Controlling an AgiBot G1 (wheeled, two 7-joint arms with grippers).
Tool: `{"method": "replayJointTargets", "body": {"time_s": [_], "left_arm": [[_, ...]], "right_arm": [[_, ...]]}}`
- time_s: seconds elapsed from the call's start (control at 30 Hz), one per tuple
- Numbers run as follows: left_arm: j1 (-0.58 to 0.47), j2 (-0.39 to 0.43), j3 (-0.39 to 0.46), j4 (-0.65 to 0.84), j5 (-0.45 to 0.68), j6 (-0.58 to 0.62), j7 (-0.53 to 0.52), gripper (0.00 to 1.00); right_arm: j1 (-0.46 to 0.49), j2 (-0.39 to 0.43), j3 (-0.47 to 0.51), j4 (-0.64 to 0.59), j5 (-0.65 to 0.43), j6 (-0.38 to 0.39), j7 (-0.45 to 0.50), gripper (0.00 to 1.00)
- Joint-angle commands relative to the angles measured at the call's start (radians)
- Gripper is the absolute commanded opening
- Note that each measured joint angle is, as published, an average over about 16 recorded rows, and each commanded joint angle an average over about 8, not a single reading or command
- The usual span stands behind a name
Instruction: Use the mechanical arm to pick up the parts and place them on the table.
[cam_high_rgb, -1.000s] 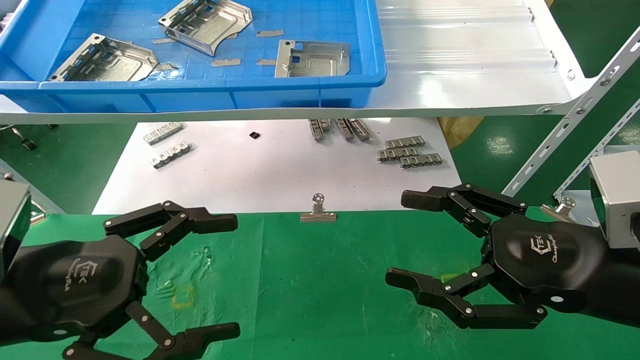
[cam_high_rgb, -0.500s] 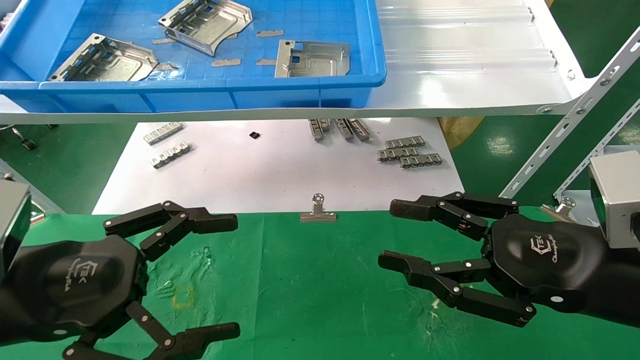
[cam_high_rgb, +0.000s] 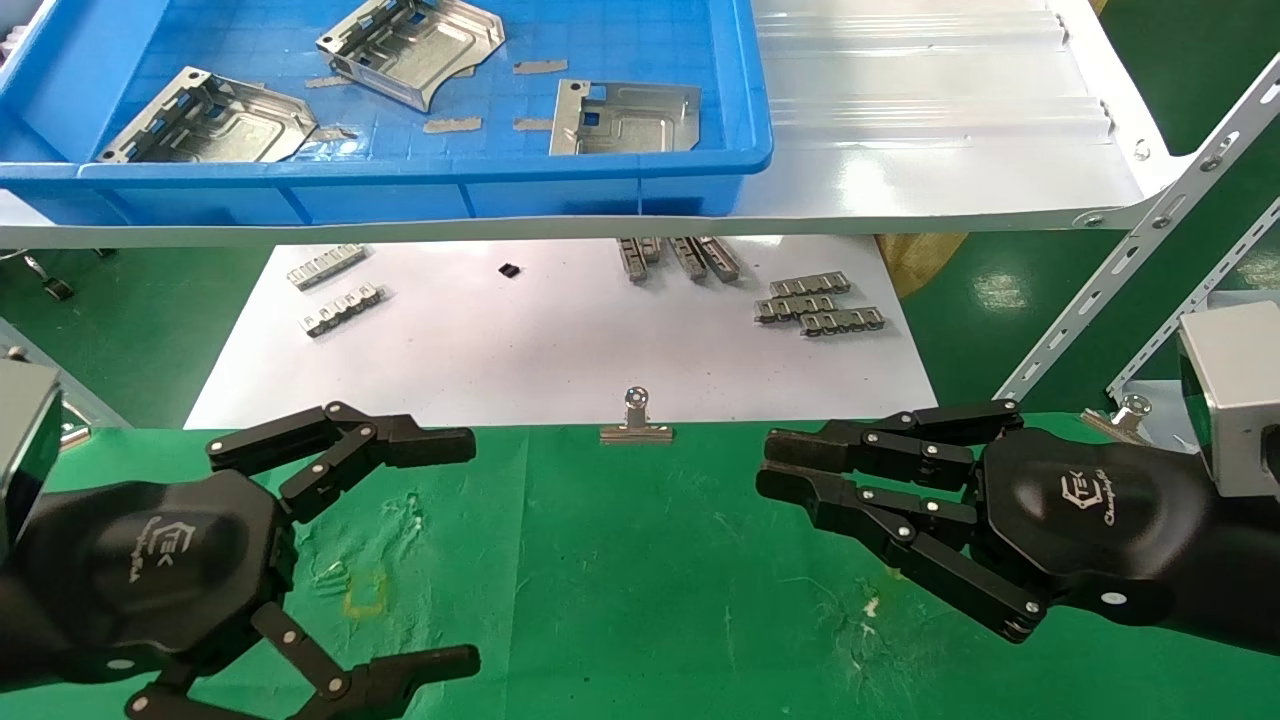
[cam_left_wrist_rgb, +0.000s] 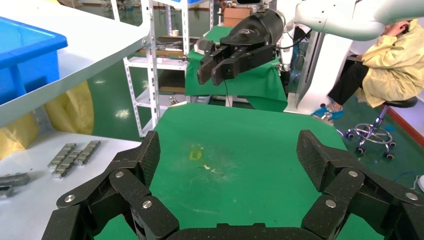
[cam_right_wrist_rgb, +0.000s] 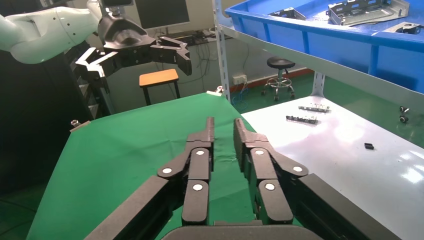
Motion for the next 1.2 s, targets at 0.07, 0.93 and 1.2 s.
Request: {"method": "replayJointTargets", "body": {"time_s": [0.07,0.93,1.2], "left_arm": [[0.001,0.000,0.000,0.000,-0.001,0.001,0.000,1.00],[-0.897,0.451,0.231,0.853,0.621,-0.377,-0.010,1.00],[-0.999,0.563,0.282,1.121,0.737,-0.623,0.032,0.80]], "right_arm": [[0.000,0.000,0.000,0.000,0.000,0.000,0.000,0.00],[0.000,0.000,0.000,0.000,0.000,0.000,0.000,0.00],[0.000,0.000,0.000,0.000,0.000,0.000,0.000,0.53]]}}
